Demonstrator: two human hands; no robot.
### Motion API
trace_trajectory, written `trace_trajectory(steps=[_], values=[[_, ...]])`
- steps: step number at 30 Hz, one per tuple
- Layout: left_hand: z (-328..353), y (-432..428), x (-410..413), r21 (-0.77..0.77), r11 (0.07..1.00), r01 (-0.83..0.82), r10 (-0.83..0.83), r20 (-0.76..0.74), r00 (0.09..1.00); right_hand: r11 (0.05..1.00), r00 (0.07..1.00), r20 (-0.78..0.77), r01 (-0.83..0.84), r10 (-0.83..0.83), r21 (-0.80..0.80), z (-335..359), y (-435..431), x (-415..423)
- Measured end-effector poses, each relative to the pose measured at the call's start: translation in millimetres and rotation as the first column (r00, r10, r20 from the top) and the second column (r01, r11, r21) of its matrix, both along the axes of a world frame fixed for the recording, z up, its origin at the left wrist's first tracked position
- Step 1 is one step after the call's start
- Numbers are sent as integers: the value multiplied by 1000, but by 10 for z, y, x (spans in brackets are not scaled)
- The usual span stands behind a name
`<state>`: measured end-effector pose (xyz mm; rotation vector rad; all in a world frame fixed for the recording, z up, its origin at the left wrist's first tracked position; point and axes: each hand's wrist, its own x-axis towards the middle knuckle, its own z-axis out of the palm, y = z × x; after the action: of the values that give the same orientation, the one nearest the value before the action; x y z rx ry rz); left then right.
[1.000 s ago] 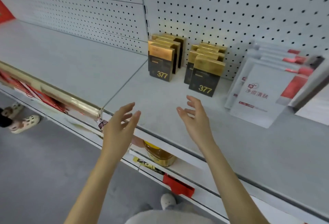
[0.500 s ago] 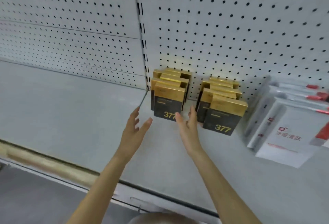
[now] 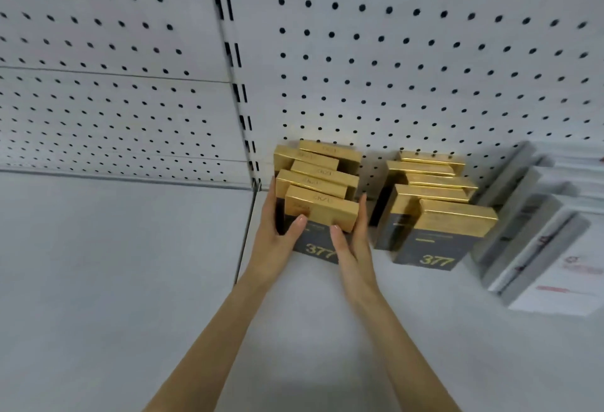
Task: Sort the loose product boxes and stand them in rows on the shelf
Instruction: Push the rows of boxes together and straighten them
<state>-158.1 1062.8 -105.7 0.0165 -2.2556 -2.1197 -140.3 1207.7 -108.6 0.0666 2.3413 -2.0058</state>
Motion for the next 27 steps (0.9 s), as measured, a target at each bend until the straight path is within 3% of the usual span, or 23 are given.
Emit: trace_trajectory(steps=[10,13,19,27], values=[[-126,19,-20,-68,994,-86,85,-17,996,993,991,64,-116,117,-17,-8,-18,-253],[-130,3,-18,-6,995,-96,96,-18,995,986,984,79,-158,162,-52,3,-60,-283],[-120,24,-21,30,992,-126,126,-26,992,988,988,80,-121,129,-100,-21,-102,-303],[-111,24,9,64,988,-140,143,-52,988,997,994,87,-69,71,-20,-89,-142,-299]])
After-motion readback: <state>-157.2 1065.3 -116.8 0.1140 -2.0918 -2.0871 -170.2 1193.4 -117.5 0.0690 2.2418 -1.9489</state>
